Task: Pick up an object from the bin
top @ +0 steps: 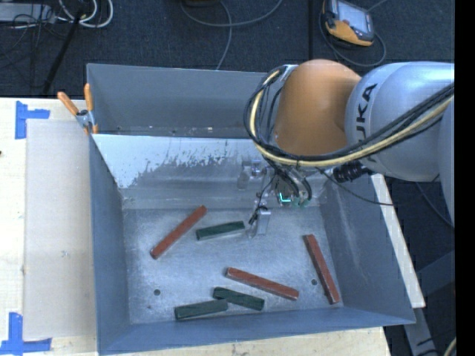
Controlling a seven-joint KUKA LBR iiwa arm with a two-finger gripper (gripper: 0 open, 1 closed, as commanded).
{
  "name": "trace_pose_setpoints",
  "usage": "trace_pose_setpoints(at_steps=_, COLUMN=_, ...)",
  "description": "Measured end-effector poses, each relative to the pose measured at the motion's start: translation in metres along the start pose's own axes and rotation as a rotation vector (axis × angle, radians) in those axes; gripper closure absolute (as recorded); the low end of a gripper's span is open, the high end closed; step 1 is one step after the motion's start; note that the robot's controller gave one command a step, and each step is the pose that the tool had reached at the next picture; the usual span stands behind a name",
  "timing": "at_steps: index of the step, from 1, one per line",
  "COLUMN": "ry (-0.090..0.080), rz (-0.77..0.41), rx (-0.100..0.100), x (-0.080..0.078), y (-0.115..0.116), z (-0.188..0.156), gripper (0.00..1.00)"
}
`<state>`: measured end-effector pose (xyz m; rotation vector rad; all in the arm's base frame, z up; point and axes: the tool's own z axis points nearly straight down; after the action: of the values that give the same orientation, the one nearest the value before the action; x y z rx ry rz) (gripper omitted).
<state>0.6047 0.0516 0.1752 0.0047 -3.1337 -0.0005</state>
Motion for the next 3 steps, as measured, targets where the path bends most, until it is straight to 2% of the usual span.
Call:
trace_pose_setpoints(at_steps=1, ry=0.001, rz=-0.016, rx=0.001, x=0.0089, y=0.0001, z=0.1105, gripper=0.00)
trace_pose_setpoints(at_steps=2, ry=-0.007, rz=-0.015, rx=0.000, x=0.0061, y=0.0003, z=0.1051, gripper=1.00)
trace_pose_setpoints(at_steps=3, ry=-0.007, rz=-0.014, rx=0.000, x=0.0064, y=0.0004, z=0.1057, gripper=0.00)
